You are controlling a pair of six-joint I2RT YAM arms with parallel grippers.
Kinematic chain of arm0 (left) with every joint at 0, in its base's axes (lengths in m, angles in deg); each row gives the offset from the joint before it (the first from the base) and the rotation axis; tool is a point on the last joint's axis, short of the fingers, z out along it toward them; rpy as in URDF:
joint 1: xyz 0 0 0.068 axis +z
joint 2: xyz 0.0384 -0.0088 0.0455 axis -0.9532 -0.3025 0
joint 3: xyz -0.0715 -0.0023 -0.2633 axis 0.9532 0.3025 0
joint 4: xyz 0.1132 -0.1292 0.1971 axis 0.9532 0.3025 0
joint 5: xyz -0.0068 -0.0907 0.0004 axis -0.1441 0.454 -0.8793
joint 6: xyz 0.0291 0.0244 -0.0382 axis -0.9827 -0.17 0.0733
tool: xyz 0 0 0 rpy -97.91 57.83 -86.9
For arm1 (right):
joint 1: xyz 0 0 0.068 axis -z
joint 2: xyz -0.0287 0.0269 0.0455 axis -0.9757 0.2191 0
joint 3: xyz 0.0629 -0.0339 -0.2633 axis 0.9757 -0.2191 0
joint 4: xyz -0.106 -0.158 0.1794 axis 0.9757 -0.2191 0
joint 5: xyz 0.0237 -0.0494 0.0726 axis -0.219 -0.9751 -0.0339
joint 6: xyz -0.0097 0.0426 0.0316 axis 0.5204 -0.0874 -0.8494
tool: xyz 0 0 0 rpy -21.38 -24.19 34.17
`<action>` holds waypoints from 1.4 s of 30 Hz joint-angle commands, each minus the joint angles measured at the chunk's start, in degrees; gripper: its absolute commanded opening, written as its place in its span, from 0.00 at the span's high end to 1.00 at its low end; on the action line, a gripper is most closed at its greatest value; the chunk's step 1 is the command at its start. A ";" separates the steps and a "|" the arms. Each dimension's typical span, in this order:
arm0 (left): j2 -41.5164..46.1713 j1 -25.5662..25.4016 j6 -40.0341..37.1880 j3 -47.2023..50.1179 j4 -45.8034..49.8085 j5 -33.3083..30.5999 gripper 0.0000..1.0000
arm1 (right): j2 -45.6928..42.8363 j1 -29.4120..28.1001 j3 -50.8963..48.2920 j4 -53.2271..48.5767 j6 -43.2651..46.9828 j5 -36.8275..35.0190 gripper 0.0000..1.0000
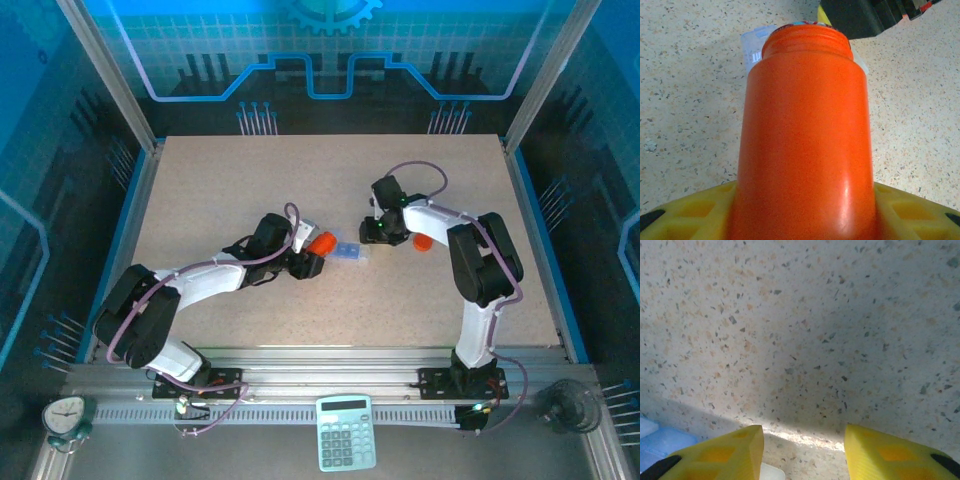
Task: Sort the pills into containers
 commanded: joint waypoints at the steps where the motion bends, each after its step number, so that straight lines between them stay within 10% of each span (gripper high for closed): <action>1: 0.20 -0.18 -0.41 0.62 -0.10 0.08 1.00 | -1.23 -1.19 -1.06 -1.66 0.95 -0.07 0.53; 12: 0.16 -0.31 -0.48 0.17 0.46 0.37 1.00 | -4.48 -1.69 -1.63 -3.08 -0.07 1.08 0.51; 24: 0.00 -0.27 -2.24 -3.52 8.22 0.11 1.00 | -8.11 -1.25 -2.57 -3.38 0.01 2.01 0.22; 42: -6.67 -0.27 -4.91 -15.25 21.73 -0.93 1.00 | -7.40 -1.79 -7.10 -0.70 0.66 4.28 0.21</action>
